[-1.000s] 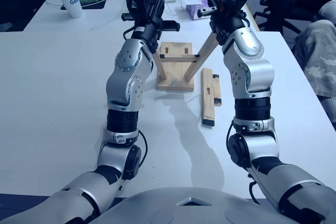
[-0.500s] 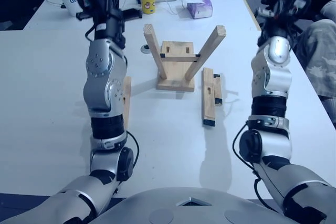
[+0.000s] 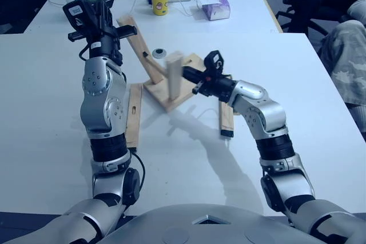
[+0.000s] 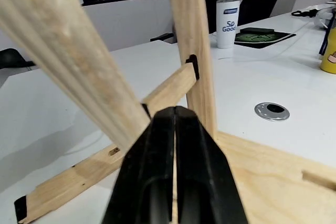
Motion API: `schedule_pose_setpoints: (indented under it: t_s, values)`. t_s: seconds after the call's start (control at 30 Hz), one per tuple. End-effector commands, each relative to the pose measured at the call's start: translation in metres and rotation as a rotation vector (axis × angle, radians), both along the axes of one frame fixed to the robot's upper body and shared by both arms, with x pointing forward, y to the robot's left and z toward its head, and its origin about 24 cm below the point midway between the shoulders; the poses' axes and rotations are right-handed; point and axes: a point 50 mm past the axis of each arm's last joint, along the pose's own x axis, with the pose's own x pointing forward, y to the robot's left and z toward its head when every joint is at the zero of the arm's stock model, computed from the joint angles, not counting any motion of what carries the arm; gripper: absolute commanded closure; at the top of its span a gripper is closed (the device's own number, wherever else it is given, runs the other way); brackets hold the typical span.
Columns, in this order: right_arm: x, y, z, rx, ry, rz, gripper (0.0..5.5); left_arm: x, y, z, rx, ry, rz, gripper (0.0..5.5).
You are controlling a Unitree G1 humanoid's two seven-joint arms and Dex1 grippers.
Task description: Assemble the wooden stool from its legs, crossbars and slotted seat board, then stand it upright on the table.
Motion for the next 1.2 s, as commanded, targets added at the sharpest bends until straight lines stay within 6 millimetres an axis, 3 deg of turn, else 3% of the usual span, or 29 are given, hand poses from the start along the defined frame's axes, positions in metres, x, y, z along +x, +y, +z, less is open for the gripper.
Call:
schedule_pose_setpoints:
  t_s: [0.03, 0.17, 0.3, 0.37, 0.43, 0.7, 1.0, 1.2]
  values:
    - [0.020, -0.020, -0.005, -0.109, -0.029, -0.215, 5.50, -0.003, 0.026, 0.006, 0.036, -0.004, 0.102, 5.49]
    - [0.039, -0.034, -0.007, -0.224, -0.098, -0.394, 5.50, -0.007, 0.045, 0.001, 0.065, 0.024, 0.163, 5.49]
    - [0.048, -0.041, -0.018, -0.350, -0.085, -0.458, 5.50, -0.005, 0.045, -0.013, 0.094, 0.123, 0.132, 5.49]
    - [0.048, -0.040, -0.022, -0.418, -0.091, -0.422, 5.50, -0.005, 0.041, -0.026, 0.143, 0.224, 0.050, 5.49]
    - [0.047, -0.036, -0.023, -0.477, -0.126, -0.340, 5.50, -0.009, 0.039, -0.043, 0.313, 0.358, -0.057, 5.49]
    - [0.060, -0.035, -0.014, -0.688, -0.242, -0.122, 5.50, -0.031, 0.069, -0.074, 0.652, 0.651, -0.202, 5.49]
    - [0.070, -0.034, -0.020, -0.802, -0.211, 0.069, 5.50, -0.058, 0.029, -0.077, 0.831, 0.678, -0.647, 5.49]
    - [0.080, -0.023, -0.017, -0.858, -0.238, 0.136, 5.50, -0.067, 0.026, -0.079, 0.914, 0.715, -0.727, 5.49]
